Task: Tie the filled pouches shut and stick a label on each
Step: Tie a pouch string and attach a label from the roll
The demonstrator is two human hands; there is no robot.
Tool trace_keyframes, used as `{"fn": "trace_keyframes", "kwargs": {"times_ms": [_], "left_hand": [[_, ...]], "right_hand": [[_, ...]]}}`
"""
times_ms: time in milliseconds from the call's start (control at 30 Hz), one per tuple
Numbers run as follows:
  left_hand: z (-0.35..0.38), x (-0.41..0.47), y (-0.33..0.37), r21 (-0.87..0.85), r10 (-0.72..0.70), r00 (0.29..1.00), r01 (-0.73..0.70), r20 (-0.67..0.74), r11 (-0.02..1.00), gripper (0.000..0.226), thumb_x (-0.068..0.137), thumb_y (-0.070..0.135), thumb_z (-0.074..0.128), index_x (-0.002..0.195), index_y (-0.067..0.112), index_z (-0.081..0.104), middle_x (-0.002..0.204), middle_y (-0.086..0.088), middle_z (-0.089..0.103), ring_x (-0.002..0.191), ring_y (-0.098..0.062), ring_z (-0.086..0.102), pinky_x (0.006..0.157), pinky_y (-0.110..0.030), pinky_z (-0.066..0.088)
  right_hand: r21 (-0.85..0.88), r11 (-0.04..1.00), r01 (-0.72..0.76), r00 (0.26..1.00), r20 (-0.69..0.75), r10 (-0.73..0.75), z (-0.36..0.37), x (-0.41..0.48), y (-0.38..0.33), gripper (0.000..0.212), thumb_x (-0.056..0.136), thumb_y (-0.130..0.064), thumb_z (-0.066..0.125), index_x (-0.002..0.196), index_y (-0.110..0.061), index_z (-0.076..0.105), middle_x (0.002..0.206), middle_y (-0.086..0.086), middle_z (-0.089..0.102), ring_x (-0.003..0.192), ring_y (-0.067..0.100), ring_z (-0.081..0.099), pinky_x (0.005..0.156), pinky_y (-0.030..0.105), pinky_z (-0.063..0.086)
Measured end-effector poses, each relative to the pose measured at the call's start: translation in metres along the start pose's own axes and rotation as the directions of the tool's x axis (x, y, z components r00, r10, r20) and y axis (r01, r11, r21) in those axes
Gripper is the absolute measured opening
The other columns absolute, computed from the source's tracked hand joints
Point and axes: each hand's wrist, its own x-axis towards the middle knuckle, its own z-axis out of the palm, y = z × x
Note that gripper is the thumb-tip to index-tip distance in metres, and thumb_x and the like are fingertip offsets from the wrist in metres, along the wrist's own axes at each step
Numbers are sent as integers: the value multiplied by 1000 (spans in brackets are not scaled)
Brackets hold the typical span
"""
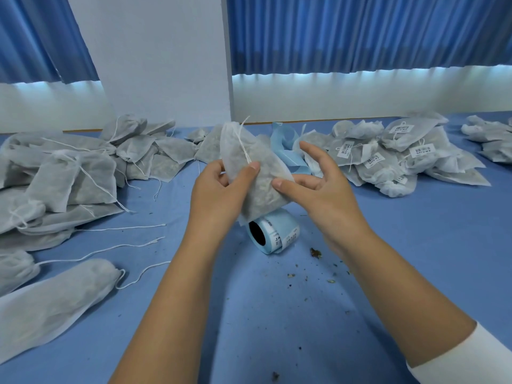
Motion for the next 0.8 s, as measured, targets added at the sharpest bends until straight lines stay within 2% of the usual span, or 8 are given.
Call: {"fn": "trace_keyframes", "kwargs": {"times_ms": [100,167,200,333,433,600,733,800], "left_hand": [[-2,-1,0,-30,-5,1000,6,24,1000,17,90,20,71,106,16,69,92,5,77,87,-9,73,72,-20,56],[-4,0,0,-19,-19,999,19,43,1000,18,88,22,73,105,18,71,92,5,78,87,-10,74,71,-23,57],[-5,0,0,-5,-29,998,29,51,1000,18,87,24,75,104,19,72,90,5,78,84,-9,74,68,-22,56],[-7,0,2,42,-101,992,98,75,994,12,83,26,78,93,20,74,76,9,76,68,-3,71,54,-16,49],[-7,-2,4,92,-132,985,122,113,988,10,82,27,78,88,20,75,71,10,74,60,-1,67,46,-14,45],[-5,-5,5,156,-163,963,131,213,979,7,78,26,82,81,22,76,76,5,76,62,-5,70,47,-17,48],[-2,-7,5,204,-173,941,116,292,972,12,76,26,84,87,23,78,80,4,78,69,-6,72,50,-16,48],[-2,-9,6,214,-176,931,110,319,971,15,76,26,84,89,22,79,82,3,78,72,-8,73,52,-16,49]], "right_hand": [[-120,992,45,994,-92,-56,-4,4,-5,42,84,-23,75,122,-35,59,83,-9,69,78,6,65,81,28,57],[-152,985,83,984,-145,-105,-11,8,-9,13,88,-23,71,100,-29,68,76,-14,62,74,8,56,84,38,55],[-146,985,97,983,-142,-118,-14,9,-12,5,89,-22,69,90,-27,69,74,-16,61,74,8,54,83,39,54],[-100,991,83,995,-48,-88,-22,11,-19,16,93,-18,63,81,-25,70,86,-11,72,85,5,62,83,27,53],[-165,984,65,997,62,-55,-23,10,-21,20,95,-18,60,80,-25,70,85,-14,73,87,3,62,82,25,50],[-267,962,51,989,151,-11,-23,7,-24,24,97,-19,55,78,-26,69,93,-11,72,89,0,61,83,21,51],[-308,950,41,992,126,-2,-21,6,-23,20,94,-21,60,77,-25,71,93,-2,73,85,1,61,84,24,51],[-319,947,35,995,103,-2,-20,6,-22,16,90,-22,66,75,-24,72,88,-5,73,81,0,61,80,20,50]]}}
